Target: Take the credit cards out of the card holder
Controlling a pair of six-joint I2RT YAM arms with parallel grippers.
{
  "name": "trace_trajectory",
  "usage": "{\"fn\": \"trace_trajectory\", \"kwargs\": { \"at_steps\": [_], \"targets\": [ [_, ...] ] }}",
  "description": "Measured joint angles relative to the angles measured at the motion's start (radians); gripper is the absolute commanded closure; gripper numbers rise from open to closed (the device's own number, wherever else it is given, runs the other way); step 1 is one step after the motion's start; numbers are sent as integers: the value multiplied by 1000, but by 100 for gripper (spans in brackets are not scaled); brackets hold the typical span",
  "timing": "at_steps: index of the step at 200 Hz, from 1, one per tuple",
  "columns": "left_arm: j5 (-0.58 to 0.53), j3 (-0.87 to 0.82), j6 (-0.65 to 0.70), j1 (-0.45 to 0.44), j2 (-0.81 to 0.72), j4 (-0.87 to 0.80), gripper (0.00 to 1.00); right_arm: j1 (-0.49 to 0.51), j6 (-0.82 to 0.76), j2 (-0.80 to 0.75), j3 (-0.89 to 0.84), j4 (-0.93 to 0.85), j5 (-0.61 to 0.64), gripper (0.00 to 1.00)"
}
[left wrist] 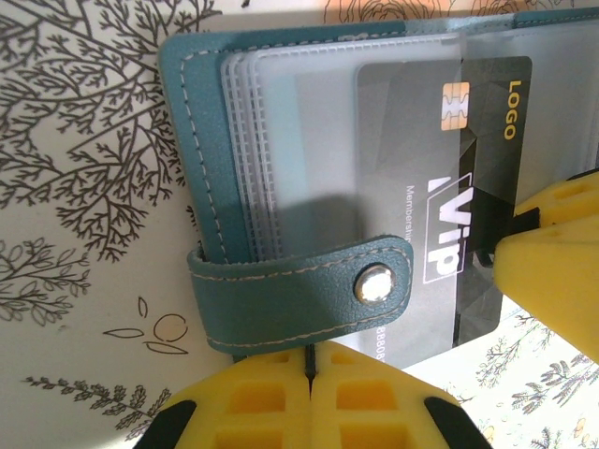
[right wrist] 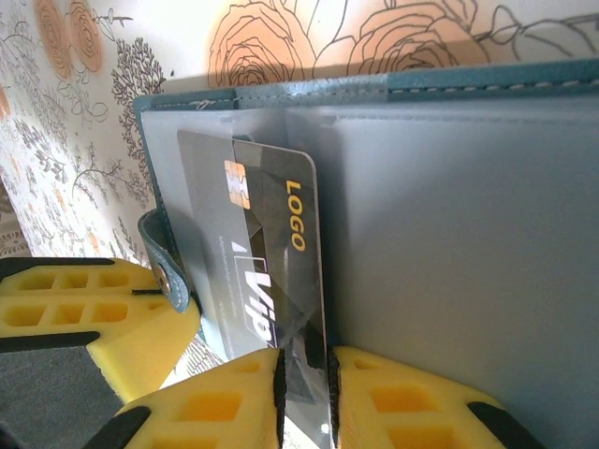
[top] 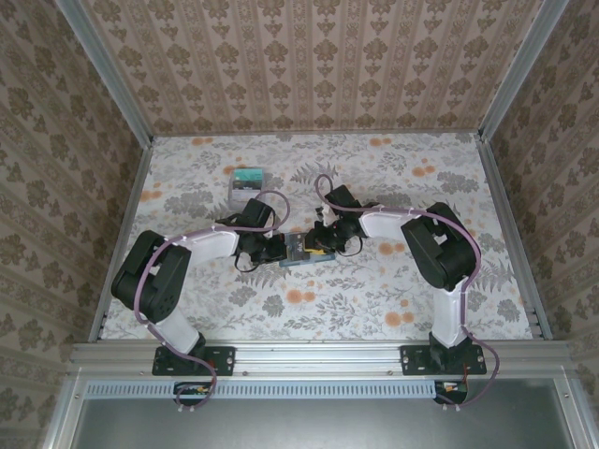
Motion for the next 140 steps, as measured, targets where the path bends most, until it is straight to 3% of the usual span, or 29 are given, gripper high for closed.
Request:
{"fn": "trace_trajectory", "kwargs": {
  "at_steps": [37,109,140],
  "targets": [
    [4,-4,0,0,0,4,98,0,5,3,0,7,1,100],
    [4,-5,0,0,-2,6,97,-74,-27,-73,-68,5,8,100],
    [5,-5,-2,1,-2,4,90,-117,-51,-137,-103,-9,13,100]
  ]
}}
